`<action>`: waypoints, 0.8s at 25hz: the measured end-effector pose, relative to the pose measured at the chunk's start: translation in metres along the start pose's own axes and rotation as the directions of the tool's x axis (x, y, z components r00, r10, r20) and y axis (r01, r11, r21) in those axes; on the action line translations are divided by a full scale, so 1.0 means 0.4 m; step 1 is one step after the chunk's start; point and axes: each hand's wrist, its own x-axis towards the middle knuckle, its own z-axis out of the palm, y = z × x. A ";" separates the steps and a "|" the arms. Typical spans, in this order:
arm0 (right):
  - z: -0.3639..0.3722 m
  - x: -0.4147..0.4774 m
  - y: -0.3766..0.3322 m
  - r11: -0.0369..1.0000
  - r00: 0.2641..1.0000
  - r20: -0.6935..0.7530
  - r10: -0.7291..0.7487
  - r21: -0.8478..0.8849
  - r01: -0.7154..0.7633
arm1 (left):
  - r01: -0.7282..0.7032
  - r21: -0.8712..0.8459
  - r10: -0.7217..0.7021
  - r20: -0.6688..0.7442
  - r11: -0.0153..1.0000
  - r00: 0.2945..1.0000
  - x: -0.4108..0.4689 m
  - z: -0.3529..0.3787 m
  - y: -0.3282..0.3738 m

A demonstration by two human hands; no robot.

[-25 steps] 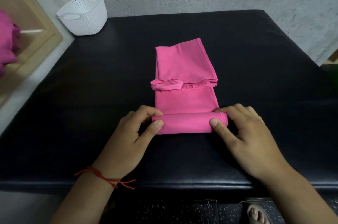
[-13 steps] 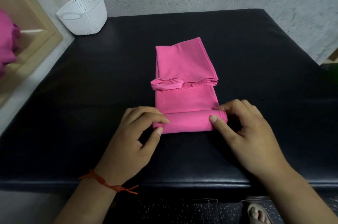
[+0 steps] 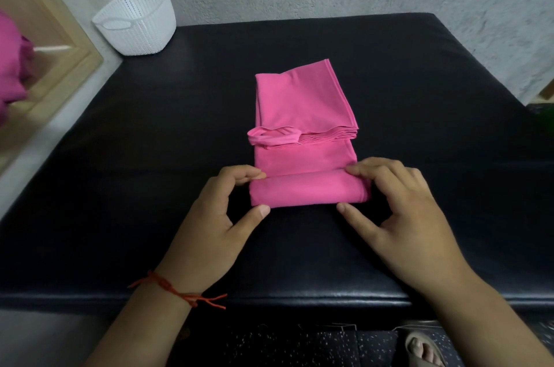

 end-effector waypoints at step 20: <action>-0.008 -0.006 -0.013 1.000 0.999 0.047 0.009 -0.001 -0.009 | -0.129 0.067 0.130 -0.006 0.989 0.991 0.000 0.008 0.020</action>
